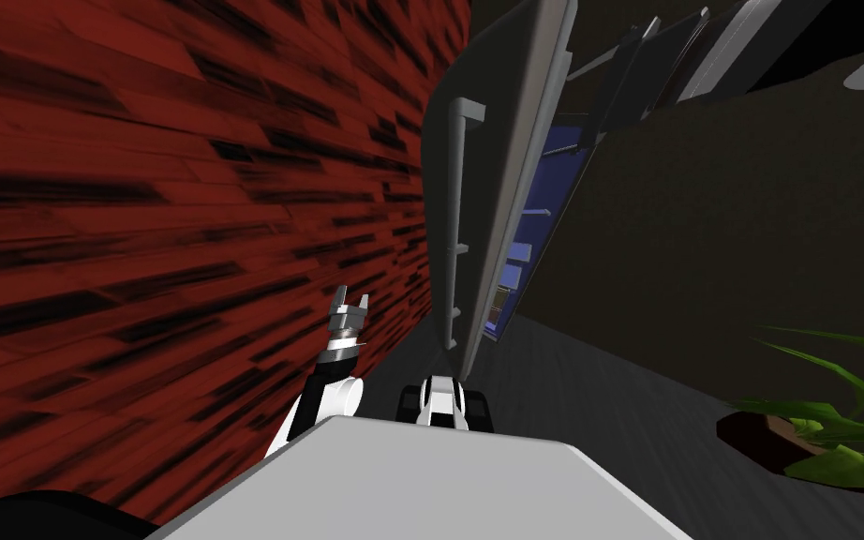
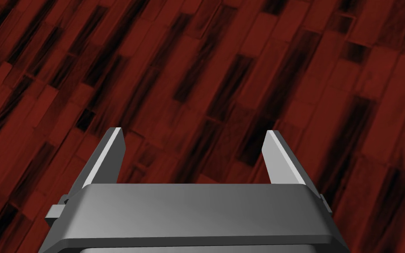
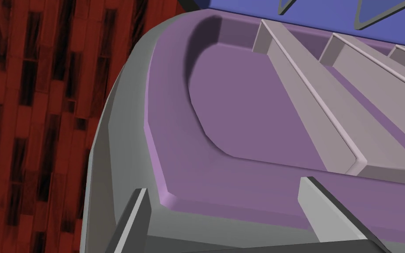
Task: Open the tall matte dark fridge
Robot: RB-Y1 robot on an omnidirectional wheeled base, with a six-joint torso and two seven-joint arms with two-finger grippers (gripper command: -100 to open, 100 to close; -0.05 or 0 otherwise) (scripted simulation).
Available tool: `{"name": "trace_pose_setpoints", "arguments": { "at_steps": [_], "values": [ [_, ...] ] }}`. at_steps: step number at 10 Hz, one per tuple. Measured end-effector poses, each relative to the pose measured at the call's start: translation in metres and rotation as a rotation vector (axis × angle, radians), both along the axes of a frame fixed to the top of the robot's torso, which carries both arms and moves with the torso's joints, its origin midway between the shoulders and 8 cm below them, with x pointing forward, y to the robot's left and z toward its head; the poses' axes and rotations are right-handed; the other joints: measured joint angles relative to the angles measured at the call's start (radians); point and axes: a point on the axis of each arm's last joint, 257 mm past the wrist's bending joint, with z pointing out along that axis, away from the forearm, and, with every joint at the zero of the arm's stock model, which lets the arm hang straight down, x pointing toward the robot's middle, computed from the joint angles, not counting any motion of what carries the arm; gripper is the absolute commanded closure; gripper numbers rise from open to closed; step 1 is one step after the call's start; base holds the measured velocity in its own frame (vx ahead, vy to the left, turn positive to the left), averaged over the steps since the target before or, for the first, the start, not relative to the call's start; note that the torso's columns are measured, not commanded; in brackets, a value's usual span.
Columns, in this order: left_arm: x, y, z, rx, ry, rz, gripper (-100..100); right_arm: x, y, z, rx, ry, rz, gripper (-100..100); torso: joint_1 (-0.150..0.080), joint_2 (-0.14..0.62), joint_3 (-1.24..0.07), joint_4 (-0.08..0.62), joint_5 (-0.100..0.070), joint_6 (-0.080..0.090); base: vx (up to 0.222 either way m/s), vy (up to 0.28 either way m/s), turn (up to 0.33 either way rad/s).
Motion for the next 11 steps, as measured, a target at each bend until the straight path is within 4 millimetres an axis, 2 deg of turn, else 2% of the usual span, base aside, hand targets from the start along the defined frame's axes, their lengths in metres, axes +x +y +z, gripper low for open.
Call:
{"name": "trace_pose_setpoints", "arguments": {
  "at_steps": [11],
  "values": [
    [0.0,0.0,0.0,0.0,0.0,0.0,0,0.005,0.066,0.014,-0.108,0.05,0.028,-100,-0.001,0.001,0.0,0.0,0.0,0.0,0.002,0.03,-0.078]
  ]
}}
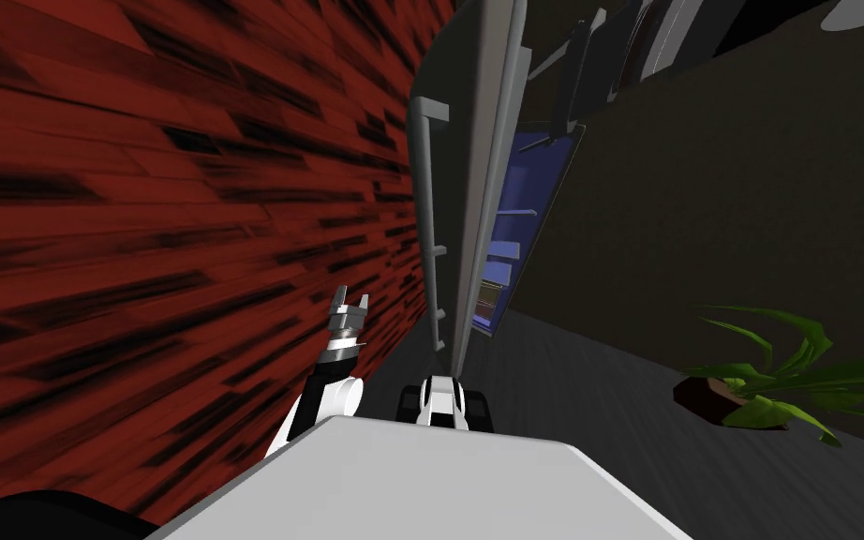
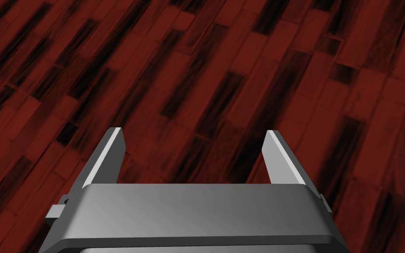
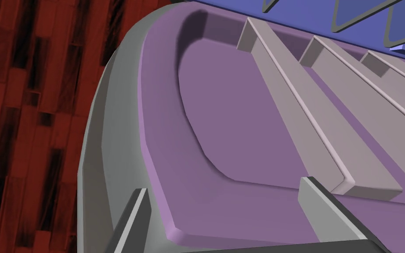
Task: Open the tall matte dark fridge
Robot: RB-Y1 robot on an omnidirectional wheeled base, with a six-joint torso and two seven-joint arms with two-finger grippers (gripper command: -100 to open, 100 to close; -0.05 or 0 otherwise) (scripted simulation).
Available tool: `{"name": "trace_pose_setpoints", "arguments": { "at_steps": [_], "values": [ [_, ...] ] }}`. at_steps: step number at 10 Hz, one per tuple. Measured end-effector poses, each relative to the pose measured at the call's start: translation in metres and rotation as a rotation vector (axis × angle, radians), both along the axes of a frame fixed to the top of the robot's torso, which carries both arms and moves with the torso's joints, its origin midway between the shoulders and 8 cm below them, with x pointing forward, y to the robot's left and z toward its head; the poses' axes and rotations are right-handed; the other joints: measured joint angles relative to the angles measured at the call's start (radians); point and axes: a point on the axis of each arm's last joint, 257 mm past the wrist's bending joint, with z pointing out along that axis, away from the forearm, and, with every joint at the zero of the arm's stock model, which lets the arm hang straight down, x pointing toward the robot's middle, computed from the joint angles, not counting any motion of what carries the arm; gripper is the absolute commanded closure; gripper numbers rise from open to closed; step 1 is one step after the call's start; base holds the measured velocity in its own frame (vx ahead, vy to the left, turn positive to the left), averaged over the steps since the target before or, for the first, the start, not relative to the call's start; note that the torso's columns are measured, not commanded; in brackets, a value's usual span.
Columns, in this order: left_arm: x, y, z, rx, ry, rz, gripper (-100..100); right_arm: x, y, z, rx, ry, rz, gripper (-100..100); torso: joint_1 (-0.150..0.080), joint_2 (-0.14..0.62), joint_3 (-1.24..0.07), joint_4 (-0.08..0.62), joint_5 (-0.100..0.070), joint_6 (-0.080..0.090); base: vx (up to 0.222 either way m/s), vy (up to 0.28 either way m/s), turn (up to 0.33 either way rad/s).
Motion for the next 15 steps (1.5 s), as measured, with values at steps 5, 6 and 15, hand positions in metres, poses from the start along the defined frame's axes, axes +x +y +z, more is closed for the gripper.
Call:
{"name": "trace_pose_setpoints", "arguments": {
  "at_steps": [5,6,15],
  "values": [
    [0.0,0.0,0.0,0.0,0.0,0.0,0,0.001,0.031,0.004,-0.045,0.021,0.008,-100,0.0,0.0,0.0,0.0,0.0,0.0,0.002,0.035,-0.079],
    [0.0,0.0,0.0,0.0,0.0,0.0,0,0.002,0.035,0.004,-0.052,0.025,0.009,-100,-0.001,0.0,0.0,0.0,0.0,0.0,-0.001,0.026,-0.081],
    [0.0,0.0,0.0,0.0,0.0,0.0,0,0.009,0.05,0.008,-0.079,0.041,-0.017,100,0.007,0.002,0.001,0.001,0.003,-0.001,-0.013,0.073,-0.047]
  ]
}}
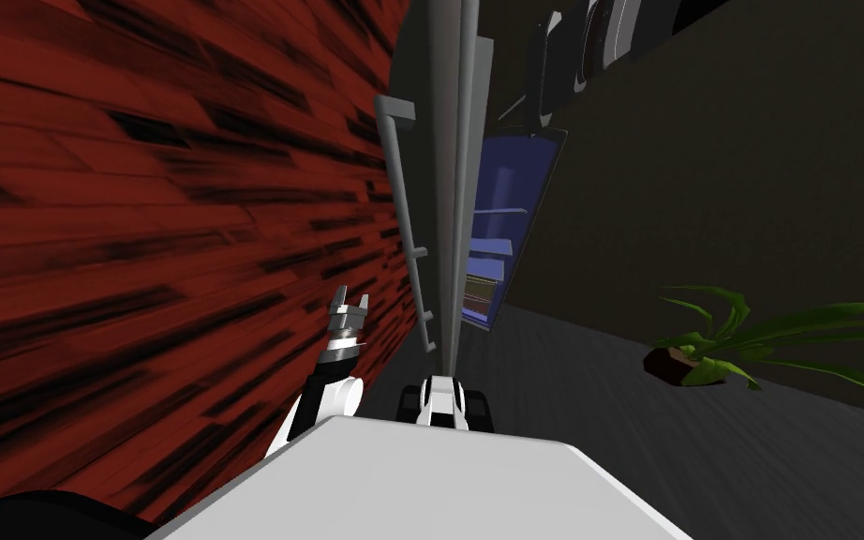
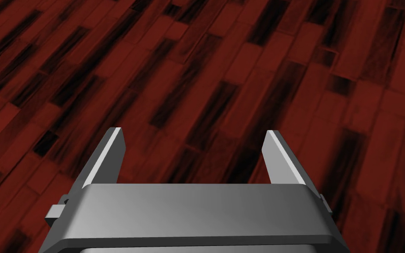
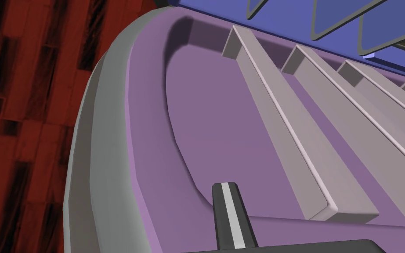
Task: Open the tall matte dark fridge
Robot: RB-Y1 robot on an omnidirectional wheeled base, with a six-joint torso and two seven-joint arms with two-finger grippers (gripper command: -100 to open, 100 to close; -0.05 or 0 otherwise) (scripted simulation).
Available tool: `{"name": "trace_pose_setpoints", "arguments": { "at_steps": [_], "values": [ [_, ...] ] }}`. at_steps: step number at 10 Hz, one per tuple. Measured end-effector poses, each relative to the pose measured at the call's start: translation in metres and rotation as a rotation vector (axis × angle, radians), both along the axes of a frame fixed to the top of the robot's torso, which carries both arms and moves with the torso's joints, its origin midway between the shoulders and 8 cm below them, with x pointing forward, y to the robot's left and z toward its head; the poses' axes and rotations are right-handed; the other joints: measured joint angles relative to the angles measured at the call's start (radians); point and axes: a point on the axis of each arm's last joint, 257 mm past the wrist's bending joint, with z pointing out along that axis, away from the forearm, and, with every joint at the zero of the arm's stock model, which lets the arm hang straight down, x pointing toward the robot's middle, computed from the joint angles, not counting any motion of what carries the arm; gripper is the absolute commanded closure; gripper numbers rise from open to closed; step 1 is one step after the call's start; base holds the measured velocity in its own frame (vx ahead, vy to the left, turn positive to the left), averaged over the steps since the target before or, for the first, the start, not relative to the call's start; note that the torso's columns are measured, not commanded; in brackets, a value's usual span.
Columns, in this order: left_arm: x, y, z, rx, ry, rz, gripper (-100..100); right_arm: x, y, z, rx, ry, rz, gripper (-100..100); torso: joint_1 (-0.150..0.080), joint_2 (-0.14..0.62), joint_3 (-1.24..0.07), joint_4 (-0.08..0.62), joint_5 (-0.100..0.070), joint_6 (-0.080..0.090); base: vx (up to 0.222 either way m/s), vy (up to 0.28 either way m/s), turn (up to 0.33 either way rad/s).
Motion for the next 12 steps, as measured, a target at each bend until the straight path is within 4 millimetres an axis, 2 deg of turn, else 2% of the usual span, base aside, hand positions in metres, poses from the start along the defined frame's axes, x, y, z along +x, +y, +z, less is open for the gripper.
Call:
{"name": "trace_pose_setpoints", "arguments": {
  "at_steps": [4,7,8,12],
  "values": [
    [0.0,0.0,0.0,0.0,0.0,0.0,0,0.009,-0.004,0.003,-0.002,-0.001,-0.037,100,-0.01,0.0,0.0,0.0,-0.004,0.0,-0.087,0.192,-0.113],
    [0.0,0.0,0.0,0.0,0.0,0.0,0,0.016,-0.009,0.004,-0.003,0.0,-0.069,100,-0.002,-0.001,0.0,0.0,0.0,-0.001,-0.067,0.194,-0.07],
    [0.0,0.0,0.0,0.0,0.0,0.0,0,0.017,-0.009,0.003,-0.002,0.001,-0.071,-100,-0.011,-0.003,-0.002,-0.001,-0.003,0.0,-0.012,0.125,-0.05],
    [0.0,0.0,0.0,0.0,0.0,0.0,0,0.025,-0.02,0.004,0.024,0.011,-0.11,-100,-0.005,-0.002,-0.001,-0.001,-0.002,0.0,-0.025,0.199,-0.076]
  ]
}}
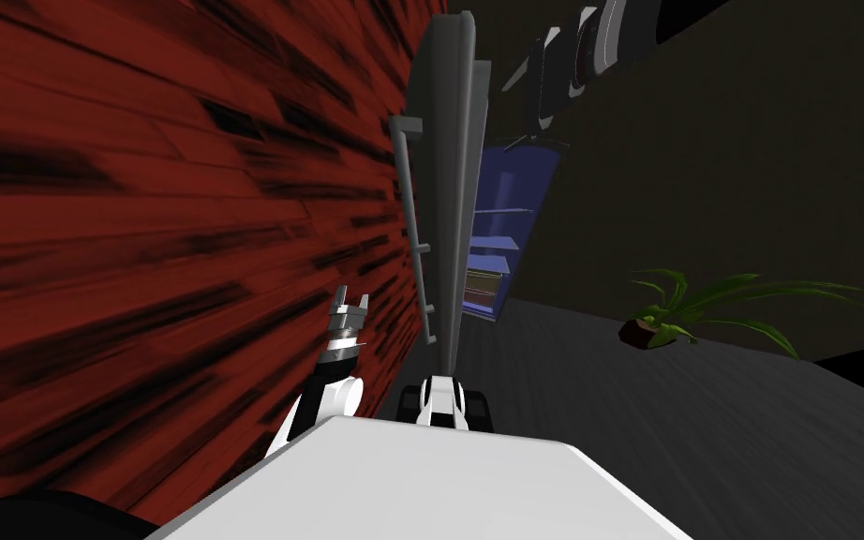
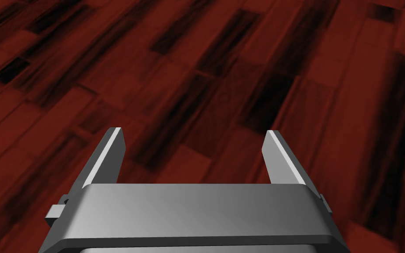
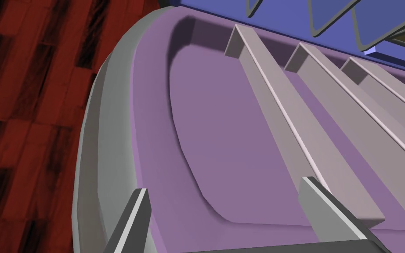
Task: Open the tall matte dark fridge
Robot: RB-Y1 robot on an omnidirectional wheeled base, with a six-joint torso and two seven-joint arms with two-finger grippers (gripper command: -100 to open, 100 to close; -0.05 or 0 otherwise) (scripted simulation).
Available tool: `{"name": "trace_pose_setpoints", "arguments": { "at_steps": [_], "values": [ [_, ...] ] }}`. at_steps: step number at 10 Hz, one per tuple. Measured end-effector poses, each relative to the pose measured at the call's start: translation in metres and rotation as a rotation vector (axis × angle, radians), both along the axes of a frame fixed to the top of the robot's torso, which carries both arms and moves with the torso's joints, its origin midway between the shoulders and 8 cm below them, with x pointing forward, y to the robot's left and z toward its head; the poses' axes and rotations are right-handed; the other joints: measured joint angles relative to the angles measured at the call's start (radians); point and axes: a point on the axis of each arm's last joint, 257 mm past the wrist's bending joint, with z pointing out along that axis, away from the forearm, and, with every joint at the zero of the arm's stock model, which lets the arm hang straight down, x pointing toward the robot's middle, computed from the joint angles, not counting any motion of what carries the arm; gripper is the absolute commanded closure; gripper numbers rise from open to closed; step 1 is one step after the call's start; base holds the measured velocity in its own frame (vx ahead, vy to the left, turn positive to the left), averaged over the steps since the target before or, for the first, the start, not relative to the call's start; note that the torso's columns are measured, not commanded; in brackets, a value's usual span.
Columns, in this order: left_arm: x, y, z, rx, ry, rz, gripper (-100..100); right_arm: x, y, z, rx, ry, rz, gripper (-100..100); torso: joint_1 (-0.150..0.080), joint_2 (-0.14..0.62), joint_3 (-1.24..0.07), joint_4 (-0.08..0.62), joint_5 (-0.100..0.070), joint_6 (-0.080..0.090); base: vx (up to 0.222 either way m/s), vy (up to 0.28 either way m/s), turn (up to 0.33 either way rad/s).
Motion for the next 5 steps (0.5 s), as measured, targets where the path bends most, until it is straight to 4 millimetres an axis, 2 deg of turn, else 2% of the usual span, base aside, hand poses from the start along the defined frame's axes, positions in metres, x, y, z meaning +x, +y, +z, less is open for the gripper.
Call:
{"name": "trace_pose_setpoints", "arguments": {
  "at_steps": [3,5],
  "values": [
    [0.0,0.0,0.0,0.0,0.0,0.0,0,0.007,-0.008,-0.001,0.019,0.007,-0.028,-100,-0.001,0.0,0.0,0.0,-0.001,0.0,-0.044,0.207,-0.067],
    [0.0,0.0,0.0,0.0,0.0,0.0,0,0.012,-0.013,0.001,0.032,0.011,-0.049,-100,-0.002,0.003,0.002,0.001,-0.001,0.0,-0.093,0.184,-0.066]
  ]
}}
